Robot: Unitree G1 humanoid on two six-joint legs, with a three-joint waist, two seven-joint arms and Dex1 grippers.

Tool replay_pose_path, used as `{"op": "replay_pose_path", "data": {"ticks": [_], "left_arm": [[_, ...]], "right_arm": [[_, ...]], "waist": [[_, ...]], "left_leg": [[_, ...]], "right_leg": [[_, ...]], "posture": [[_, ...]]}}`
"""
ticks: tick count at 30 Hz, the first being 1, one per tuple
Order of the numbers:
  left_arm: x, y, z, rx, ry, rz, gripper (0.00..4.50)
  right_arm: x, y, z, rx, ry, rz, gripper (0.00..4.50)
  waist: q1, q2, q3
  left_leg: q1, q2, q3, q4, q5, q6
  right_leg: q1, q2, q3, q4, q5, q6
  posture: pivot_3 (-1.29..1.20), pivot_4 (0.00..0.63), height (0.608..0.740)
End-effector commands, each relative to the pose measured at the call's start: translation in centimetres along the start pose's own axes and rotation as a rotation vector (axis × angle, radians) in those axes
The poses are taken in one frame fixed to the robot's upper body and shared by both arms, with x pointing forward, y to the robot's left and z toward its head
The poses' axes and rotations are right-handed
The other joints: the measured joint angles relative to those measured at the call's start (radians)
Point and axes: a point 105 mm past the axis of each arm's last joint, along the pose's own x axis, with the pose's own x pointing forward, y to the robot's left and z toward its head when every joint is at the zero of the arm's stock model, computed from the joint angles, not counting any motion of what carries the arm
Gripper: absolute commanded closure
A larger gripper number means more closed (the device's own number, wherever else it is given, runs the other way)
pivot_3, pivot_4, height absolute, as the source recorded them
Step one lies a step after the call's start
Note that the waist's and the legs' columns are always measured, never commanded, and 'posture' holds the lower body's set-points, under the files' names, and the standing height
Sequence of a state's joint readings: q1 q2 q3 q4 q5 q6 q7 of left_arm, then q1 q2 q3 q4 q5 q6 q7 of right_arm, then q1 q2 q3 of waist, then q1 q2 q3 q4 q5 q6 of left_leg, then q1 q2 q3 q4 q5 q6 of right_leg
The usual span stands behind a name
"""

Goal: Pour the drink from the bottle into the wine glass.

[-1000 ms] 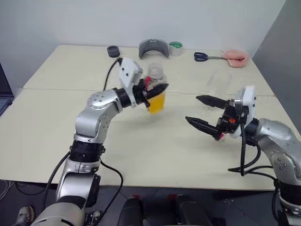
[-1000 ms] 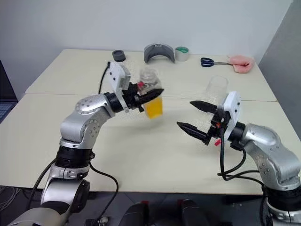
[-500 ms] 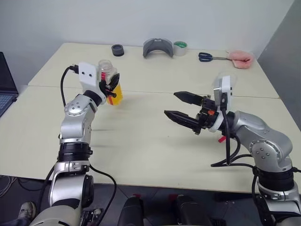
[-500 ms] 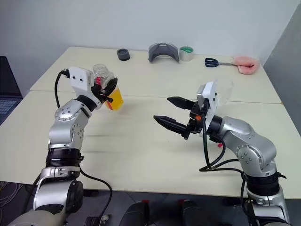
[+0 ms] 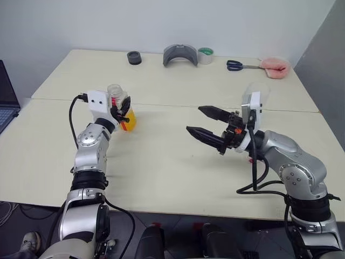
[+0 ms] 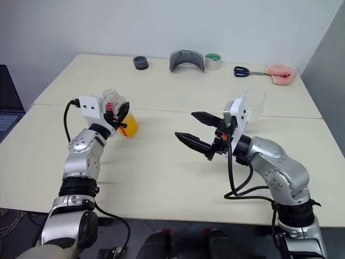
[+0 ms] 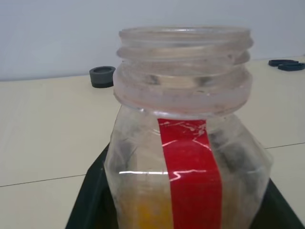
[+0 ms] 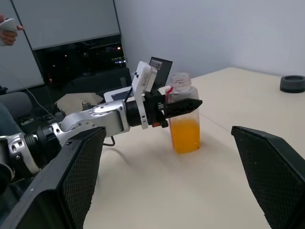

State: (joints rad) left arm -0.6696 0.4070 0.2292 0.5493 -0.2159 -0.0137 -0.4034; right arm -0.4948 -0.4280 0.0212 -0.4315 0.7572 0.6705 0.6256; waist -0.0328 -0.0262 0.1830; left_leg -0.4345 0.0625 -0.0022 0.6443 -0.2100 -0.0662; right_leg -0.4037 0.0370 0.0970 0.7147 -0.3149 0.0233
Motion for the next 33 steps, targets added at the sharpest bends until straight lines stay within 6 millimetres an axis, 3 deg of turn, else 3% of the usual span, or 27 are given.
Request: {"op": "replay_pose_path", "data": {"ticks": [1, 5, 9, 19, 24, 27, 29, 33], "left_arm": [[-0.3, 0.7, 0.6, 0.014, -0.022, 0.017, 1.23], [-0.8, 1.0, 0.6, 0.023, -0.006, 0.023, 0.02], [-2.0, 1.0, 0.7, 0.029, 0.019, 0.025, 0.02], [-9.5, -0.8, 0.3, 0.025, 0.224, -0.061, 0.02], [-12.3, -3.5, 1.2, 0.059, 0.32, -0.291, 0.02], [-13.3, -6.6, 2.6, 0.025, 0.333, -0.519, 0.02], [-12.9, -7.7, 3.9, 0.028, 0.303, -0.596, 0.02], [-12.0, -9.3, 5.5, -0.004, 0.256, -0.697, 0.02]], "right_arm": [[0.4, 0.5, 1.6, -0.054, -0.034, 0.01, 0.0], [0.5, 0.3, 1.7, -0.071, -0.026, -0.005, 0.0], [0.0, 0.2, 0.9, -0.088, 0.008, -0.026, 0.0], [-5.3, -0.4, -4.3, -0.007, 0.157, -0.221, 0.0], [-8.5, -4.6, -7.1, -0.068, 0.246, -0.539, 0.0], [-10.4, -7.9, -7.9, -0.139, 0.275, -0.739, 0.0], [-11.2, -9.8, -7.9, -0.146, 0.253, -0.84, 0.0], [-10.7, -11.7, -8.1, -0.116, 0.2, -0.922, 0.0]], "waist": [[0.0, 0.0, 0.0], [0.0, 0.0, 0.0], [0.0, 0.0, 0.0], [-0.001, -0.002, -0.001], [-0.008, -0.003, -0.002], [-0.01, -0.003, -0.002], [-0.012, -0.002, -0.002], [-0.015, -0.003, -0.002]], "left_leg": [[0.0, 0.0, 0.0, 0.0, 0.0, 0.0], [0.0, 0.0, 0.0, 0.0, 0.0, 0.0], [0.0, 0.0, 0.0, 0.0, 0.0, 0.0], [0.001, 0.0, 0.0, 0.0, 0.0, 0.0], [0.002, 0.0, 0.0, -0.001, 0.0, 0.0], [0.002, 0.0, 0.001, -0.001, 0.0, 0.0], [0.002, 0.0, 0.001, 0.0, 0.0, 0.0], [0.002, 0.001, 0.001, -0.001, 0.0, 0.0]], "right_leg": [[0.0, 0.0, 0.0, 0.0, 0.0, 0.0], [0.0, 0.0, 0.0, 0.0, 0.0, 0.0], [0.0, 0.0, 0.0, 0.0, 0.0, 0.0], [0.001, -0.001, 0.0, 0.0, 0.0, 0.0], [0.001, -0.001, 0.0, 0.0, -0.003, 0.005], [0.0, -0.001, 0.001, 0.0, -0.003, 0.005], [0.0, -0.001, 0.001, 0.0, -0.003, 0.005], [0.0, 0.0, 0.002, 0.0, -0.003, 0.005]], "posture": [[0.0, 0.15, 0.74], [0.0, 0.15, 0.74], [0.0, 0.15, 0.74], [0.0, 0.15, 0.74], [0.0, 0.15, 0.74], [0.0, 0.15, 0.74], [0.0, 0.15, 0.74], [0.0, 0.15, 0.74]]}}
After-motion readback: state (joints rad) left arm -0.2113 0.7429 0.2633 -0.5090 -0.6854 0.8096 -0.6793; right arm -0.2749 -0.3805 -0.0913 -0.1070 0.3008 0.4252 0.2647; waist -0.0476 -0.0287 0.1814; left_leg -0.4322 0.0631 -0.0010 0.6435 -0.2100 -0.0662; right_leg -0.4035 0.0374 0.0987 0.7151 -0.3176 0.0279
